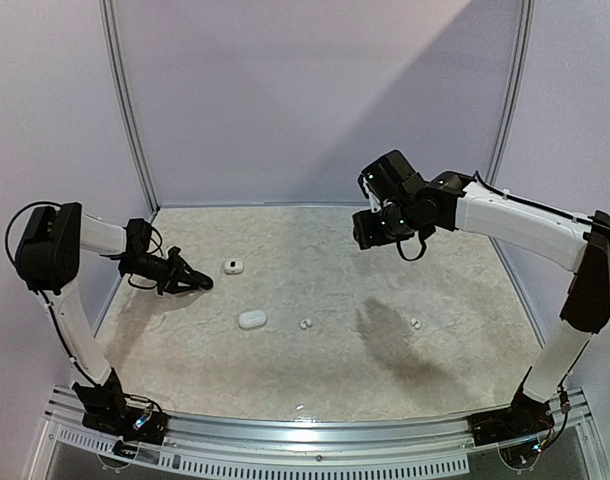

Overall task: Insert the wireless bluetooth earbuds into the charging case
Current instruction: Place the charging case with the earbuds at the center of the board, then pick up the charging case from the center of the board.

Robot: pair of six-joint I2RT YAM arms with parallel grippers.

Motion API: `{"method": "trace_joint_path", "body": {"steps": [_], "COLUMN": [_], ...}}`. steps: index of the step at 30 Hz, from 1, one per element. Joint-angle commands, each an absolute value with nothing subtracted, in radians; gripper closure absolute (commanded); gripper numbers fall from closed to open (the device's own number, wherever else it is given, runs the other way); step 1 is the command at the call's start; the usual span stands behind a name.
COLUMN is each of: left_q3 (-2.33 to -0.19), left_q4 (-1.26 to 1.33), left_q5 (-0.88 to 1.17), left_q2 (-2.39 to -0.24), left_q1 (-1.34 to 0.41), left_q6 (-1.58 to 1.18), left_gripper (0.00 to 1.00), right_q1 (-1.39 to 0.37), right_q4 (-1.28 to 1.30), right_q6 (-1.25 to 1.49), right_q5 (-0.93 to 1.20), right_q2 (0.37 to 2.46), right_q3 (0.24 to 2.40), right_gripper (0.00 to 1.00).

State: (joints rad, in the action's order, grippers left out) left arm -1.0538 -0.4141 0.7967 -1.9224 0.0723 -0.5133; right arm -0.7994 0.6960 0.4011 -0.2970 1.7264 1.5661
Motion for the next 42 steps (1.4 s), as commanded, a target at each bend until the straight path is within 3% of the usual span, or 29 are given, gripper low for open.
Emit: {"method": "trace_joint_path", "body": {"steps": [1, 3, 5, 10, 13, 16, 17, 18, 19, 20, 23, 28, 38, 42], "left_q3": [-1.034, -1.022, -1.010, -1.013, -1.091, -1.188, -1.222, -1.223, -1.218, -1.204, -1.128, -1.143, -1.269, -1.319], "left_q4": [-0.444, -0.464, -0.491, -0.631, -0.810, -0.965, -0.988, -0.979, -0.977, -0.978, -0.936, -0.924, -0.741, -0.832], "left_q5": [0.739, 0.705, 0.665, 0.523, 0.422, 0.341, 0.363, 0.387, 0.400, 0.382, 0.329, 0.327, 0.280, 0.340], "left_q2": [-1.933, -1.924, -1.902, -1.801, -1.745, -1.709, -1.657, -1.635, -1.613, -1.589, -1.526, -1.579, -1.831, -1.893], "left_q1": [0.078, 0.080, 0.081, 0.082, 0.064, 0.014, -0.064, -0.112, -0.168, -0.236, -0.387, -0.466, -0.535, -0.560], "left_q6": [-0.543, -0.542, -0.541, -0.523, -0.428, -0.263, -0.084, 0.015, 0.135, 0.260, 0.531, 0.756, 0.807, 0.893], "left_gripper": [0.47, 0.31, 0.23, 0.15, 0.04, 0.03, 0.03, 0.04, 0.04, 0.04, 0.01, 0.01, 0.01, 0.04], "right_q1": [-0.804, -0.803, -0.803, -0.803, -0.803, -0.797, -0.785, -0.782, -0.776, -0.772, -0.769, -0.767, -0.767, -0.767], "right_q4": [0.711, 0.708, 0.710, 0.693, 0.637, 0.586, 0.553, 0.539, 0.527, 0.509, 0.474, 0.464, 0.489, 0.539], "right_q6": [0.434, 0.434, 0.421, 0.349, 0.284, 0.204, 0.159, 0.149, 0.148, 0.149, 0.140, 0.122, 0.215, 0.190], "right_q5": [-0.267, -0.259, -0.248, -0.217, -0.196, -0.175, -0.162, -0.166, -0.180, -0.199, -0.231, -0.260, -0.299, -0.306], "right_q2": [1.746, 1.754, 1.766, 1.808, 1.809, 1.804, 1.793, 1.785, 1.776, 1.758, 1.712, 1.616, 1.447, 1.415], "right_q3": [1.606, 1.620, 1.646, 1.708, 1.701, 1.689, 1.667, 1.652, 1.632, 1.609, 1.536, 1.438, 1.254, 1.255], "right_gripper": [0.40, 0.38, 0.37, 0.34, 0.32, 0.30, 0.27, 0.20, 0.05, 0.02, 0.01, 0.01, 0.01, 0.01]}}
